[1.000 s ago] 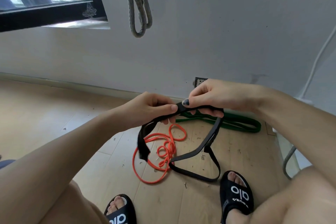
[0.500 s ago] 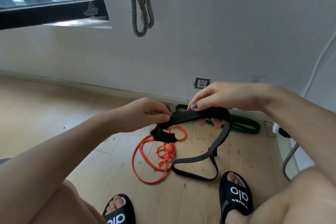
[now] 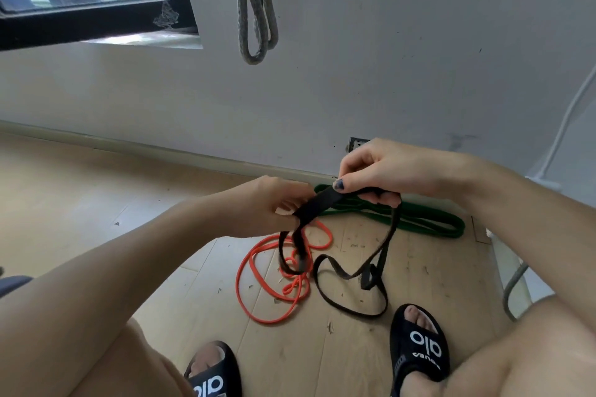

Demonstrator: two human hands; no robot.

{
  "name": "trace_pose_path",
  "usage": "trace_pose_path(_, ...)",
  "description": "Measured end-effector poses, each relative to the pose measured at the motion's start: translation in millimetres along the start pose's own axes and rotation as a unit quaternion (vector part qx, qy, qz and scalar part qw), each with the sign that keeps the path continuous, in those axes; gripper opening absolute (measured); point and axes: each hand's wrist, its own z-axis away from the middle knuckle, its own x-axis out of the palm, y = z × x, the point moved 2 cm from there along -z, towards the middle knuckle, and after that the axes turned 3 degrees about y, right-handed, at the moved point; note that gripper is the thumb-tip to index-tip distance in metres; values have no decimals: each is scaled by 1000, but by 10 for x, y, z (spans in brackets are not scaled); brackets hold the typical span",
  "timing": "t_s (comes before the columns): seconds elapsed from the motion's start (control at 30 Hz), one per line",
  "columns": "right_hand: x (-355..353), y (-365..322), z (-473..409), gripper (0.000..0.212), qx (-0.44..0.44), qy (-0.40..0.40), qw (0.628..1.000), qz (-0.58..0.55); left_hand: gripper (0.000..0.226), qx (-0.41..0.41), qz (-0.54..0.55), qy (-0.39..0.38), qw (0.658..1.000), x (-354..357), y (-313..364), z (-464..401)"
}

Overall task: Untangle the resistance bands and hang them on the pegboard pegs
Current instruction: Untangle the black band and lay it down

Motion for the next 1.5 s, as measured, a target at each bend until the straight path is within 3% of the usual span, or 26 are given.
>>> trace_pose_path(0.1,-69,54,25,25,9,-3,1000,-5,23,-9,26,7,1000,-56,-33,18)
trace_pose_path(0.23,-66,83,41,21,25,-25,999,-22,25,-42,151,21,987,-144,-63,54)
trace_pose_path(0.4,99,-33,-9,28,35,-54,998,-16,21,-49,158,29,986,-122,-6,10)
trace_pose_path(0.53,150,-63,-49,31,11,-35,999,22,17,-50,183,33,981,-93,24,-5)
trace_pose_path(0.77,-41,25,27,27,4,-22,998,-51,15,-52,242,34,968,-125,-54,76)
trace_pose_path(0.97,137,-58,-30,33,20,-71,997,-21,9,-44,247,73,965,-90,26,6)
trace_pose_path(1.1,69,-54,-40,38,-6,-40,999,-37,19,-70,260,62,961,-60,-4,0)
trace_pose_path(1.2,-58,26,-19,44,0,-6,997,-71,15,-80,217,48,972,-54,-128,36)
trace_pose_path(1.33,-101,109,-4,40,21,-3,997,-81,20,-106,230,97,963,-123,-215,88)
trace_pose_path(1.5,-120,133,-32,42,16,18,996,-90,15,-112,143,125,975,-192,-246,92)
